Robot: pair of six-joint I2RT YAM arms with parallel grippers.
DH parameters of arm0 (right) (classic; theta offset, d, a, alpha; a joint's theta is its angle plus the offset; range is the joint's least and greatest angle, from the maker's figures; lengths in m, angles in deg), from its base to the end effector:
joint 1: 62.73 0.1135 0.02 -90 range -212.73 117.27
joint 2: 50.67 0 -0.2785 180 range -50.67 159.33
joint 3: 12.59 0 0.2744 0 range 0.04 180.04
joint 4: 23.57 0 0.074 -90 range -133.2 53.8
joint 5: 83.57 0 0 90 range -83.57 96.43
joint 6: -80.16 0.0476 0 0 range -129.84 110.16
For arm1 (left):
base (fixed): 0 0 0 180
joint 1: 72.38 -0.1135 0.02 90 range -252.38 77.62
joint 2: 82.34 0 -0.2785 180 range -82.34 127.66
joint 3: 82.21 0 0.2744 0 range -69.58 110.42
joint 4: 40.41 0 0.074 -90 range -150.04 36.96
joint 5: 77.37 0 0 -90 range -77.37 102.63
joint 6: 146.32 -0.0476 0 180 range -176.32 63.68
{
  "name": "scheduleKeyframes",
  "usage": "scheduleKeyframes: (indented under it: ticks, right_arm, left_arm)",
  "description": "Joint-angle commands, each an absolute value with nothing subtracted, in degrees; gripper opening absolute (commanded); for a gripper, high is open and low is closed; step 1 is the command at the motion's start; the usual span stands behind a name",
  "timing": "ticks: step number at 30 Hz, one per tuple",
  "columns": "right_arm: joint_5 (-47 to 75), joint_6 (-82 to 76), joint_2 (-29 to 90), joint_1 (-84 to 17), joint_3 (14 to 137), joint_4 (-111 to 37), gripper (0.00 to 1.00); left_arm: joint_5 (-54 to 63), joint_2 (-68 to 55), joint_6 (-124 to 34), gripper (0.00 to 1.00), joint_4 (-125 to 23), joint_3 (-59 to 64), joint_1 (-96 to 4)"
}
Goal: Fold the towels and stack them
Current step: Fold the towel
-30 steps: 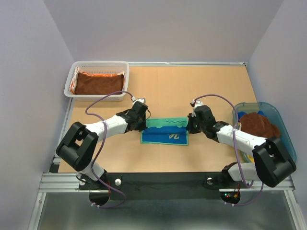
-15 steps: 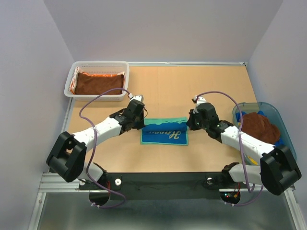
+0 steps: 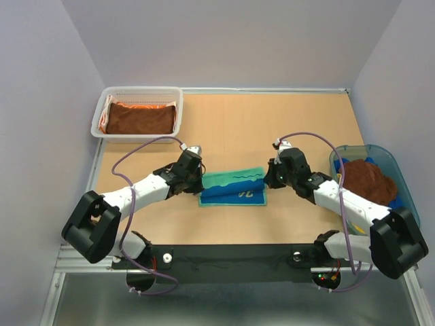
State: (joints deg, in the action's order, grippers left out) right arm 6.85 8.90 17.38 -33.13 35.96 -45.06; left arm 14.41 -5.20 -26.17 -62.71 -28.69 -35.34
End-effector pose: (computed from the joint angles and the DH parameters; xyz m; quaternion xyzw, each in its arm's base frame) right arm 0.2314 0.1319 0.2005 -0.0876 0.9057 0.1729 0.3770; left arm 0.2356 -0.1759 0.1877 0.0499 0.9255 -0.1956 0.3205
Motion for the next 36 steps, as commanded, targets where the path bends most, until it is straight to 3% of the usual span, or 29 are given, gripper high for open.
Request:
scheduleKeyframes:
  ticks: [1,4,7,10,11,14,15,23,36]
  right_arm:
    - [5.5,11.1,19.5,-33.6,35.1,-46.2,0.0]
    - [5.8,11.4,21.7,-33.6,35.1,-46.2,0.0]
    - [6.1,11.3,21.8,-33.6,35.2,-46.4,0.05]
    - [10.3,10.3,20.3,-33.6,36.2,-47.7,0.23]
    - [11.3,10.0,19.0,-33.6,36.6,-48.3,0.32]
    - [17.4,9.3,15.9,-33.6,38.9,-51.9,0.38]
    - [18.6,9.2,15.3,-33.5,39.5,-53.5,0.38]
    - [23.0,9.0,15.4,-32.9,45.5,-55.4,0.38]
    - [14.1,11.5,26.9,-31.4,46.7,-50.9,0.34]
  left_arm:
    - [14.9,-5.1,-25.6,0.0,-61.7,-31.1,-35.5]
    - [15.5,-3.9,-25.6,0.0,-60.5,-32.1,-35.4]
    - [15.1,-3.9,-25.3,0.09,-60.6,-32.5,-35.4]
    - [14.5,-7.4,-24.8,0.27,-61.4,-32.8,-34.9]
    - [14.5,-8.8,-24.6,0.4,-61.8,-32.9,-34.8]
    - [14.4,-17.4,-23.5,0.63,-64.5,-32.9,-34.5]
    - [14.3,-19.2,-23.3,0.66,-65.2,-32.9,-34.3]
    - [12.9,-25.4,-20.4,0.65,-67.1,-30.3,-33.9]
    - [16.8,-5.0,-23.6,0.55,-65.1,-20.8,-31.3]
